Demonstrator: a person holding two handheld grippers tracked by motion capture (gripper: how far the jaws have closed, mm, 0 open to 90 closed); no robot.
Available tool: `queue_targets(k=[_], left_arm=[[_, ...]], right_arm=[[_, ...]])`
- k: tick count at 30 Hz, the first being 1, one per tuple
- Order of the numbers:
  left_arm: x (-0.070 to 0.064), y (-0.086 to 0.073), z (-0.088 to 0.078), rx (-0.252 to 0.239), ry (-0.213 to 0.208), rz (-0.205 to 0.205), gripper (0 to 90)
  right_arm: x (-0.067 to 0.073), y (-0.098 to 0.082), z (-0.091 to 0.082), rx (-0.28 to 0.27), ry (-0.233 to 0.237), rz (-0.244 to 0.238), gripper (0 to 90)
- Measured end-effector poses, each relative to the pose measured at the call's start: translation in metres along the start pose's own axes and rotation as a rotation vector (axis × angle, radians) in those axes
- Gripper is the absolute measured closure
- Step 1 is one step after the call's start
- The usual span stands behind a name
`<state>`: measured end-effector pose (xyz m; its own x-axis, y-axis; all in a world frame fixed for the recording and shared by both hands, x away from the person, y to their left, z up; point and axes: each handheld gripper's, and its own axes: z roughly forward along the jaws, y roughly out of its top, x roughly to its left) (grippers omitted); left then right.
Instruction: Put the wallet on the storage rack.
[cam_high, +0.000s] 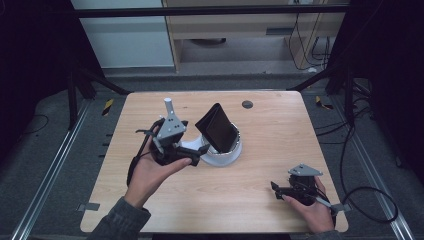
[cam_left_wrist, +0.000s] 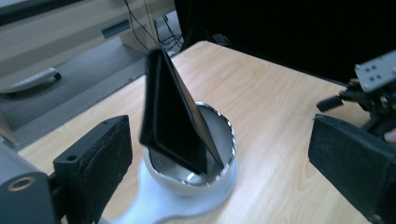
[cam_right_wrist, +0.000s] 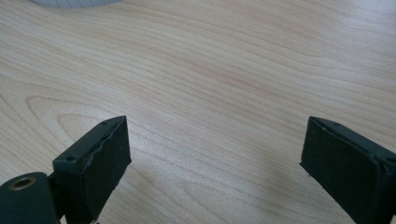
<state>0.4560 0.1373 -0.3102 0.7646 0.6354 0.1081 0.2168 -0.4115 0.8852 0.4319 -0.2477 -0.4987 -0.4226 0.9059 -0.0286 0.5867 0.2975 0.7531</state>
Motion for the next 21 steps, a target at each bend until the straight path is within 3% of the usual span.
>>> queue_targets(k=[6, 8, 10, 11, 12, 13, 14, 15, 16, 19, 20, 21], left_arm=[[-0.013, -0.039, 0.002, 0.020, -0.021, 0.003, 5.2], [-0.015, -0.046, 0.004, 0.027, -0.027, 0.002, 5.1], [-0.017, -0.059, 0.007, 0.038, -0.030, -0.011, 5.0], [-0.021, -0.073, 0.010, 0.041, -0.037, -0.030, 5.1], [-0.021, -0.073, 0.010, 0.041, -0.037, -0.030, 5.1], [-0.024, -0.087, 0.015, 0.065, -0.041, -0.026, 4.9], [-0.024, -0.087, 0.015, 0.065, -0.041, -0.026, 4.9], [-0.025, -0.102, 0.020, 0.097, -0.039, -0.025, 4.9], [-0.025, -0.102, 0.020, 0.097, -0.039, -0.025, 4.9], [-0.021, -0.122, 0.027, 0.127, -0.038, -0.061, 5.0], [-0.017, -0.134, 0.029, 0.163, -0.022, -0.063, 4.9], [-0.017, -0.134, 0.029, 0.163, -0.022, -0.063, 4.9]], right_arm=[[0.000, 0.000, 0.001, 0.001, 0.001, -0.001, 6.5], [0.000, 0.000, 0.001, 0.002, 0.002, -0.001, 6.4], [0.001, 0.000, 0.001, 0.003, 0.001, 0.000, 6.4], [0.001, 0.000, 0.001, 0.006, 0.001, 0.004, 6.3], [0.001, 0.000, 0.001, 0.006, 0.001, 0.004, 6.3], [0.002, 0.000, 0.001, 0.004, 0.001, -0.003, 6.2], [0.002, 0.000, 0.001, 0.004, 0.001, -0.003, 6.2], [0.002, 0.000, 0.001, 0.008, 0.002, -0.005, 6.2], [0.002, 0.000, 0.001, 0.008, 0.002, -0.005, 6.2], [0.002, -0.001, 0.001, 0.007, 0.006, -0.006, 6.1], [0.002, -0.001, 0.001, 0.007, 0.006, -0.006, 6.0], [0.002, -0.001, 0.001, 0.007, 0.006, -0.006, 6.0]])
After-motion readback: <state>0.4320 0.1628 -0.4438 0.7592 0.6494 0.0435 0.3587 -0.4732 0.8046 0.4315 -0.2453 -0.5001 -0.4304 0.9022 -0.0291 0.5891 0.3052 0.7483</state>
